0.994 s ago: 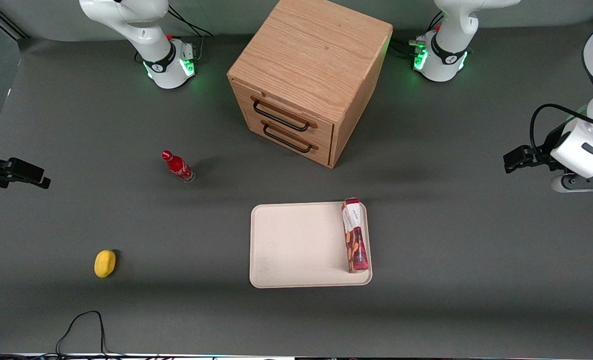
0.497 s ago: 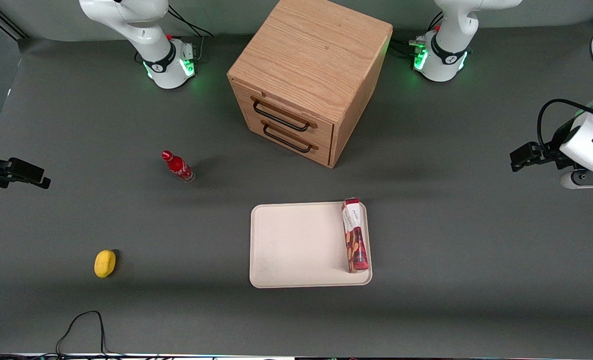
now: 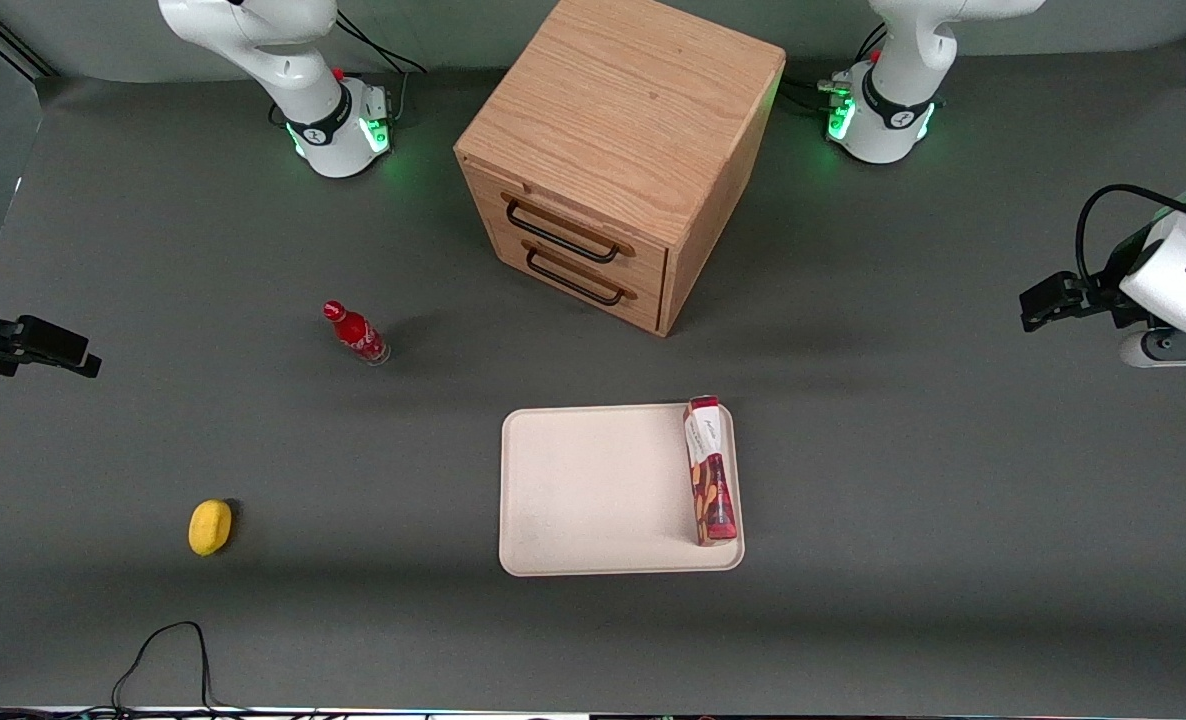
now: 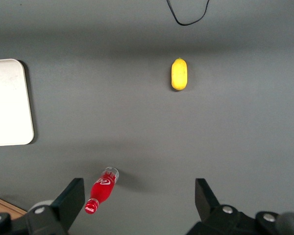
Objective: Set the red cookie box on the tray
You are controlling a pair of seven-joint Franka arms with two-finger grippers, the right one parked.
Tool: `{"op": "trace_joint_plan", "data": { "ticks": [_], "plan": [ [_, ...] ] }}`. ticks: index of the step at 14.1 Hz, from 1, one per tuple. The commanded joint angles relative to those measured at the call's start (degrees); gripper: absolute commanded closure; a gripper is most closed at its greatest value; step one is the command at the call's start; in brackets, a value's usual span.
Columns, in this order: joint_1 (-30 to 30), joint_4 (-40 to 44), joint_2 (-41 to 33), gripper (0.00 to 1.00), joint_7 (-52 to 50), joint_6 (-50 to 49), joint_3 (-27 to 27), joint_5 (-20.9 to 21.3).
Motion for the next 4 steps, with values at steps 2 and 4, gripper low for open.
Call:
{"op": "trace_joint_plan", "data": {
  "ticks": [2, 4],
  "plan": [
    [0.4, 0.1, -1.0, 0.0, 1.6, -2.1, -0.3, -0.6],
    [0.4, 0.0, -1.0, 0.0, 1.6, -2.2, -0.3, -0.6]
  ]
}}
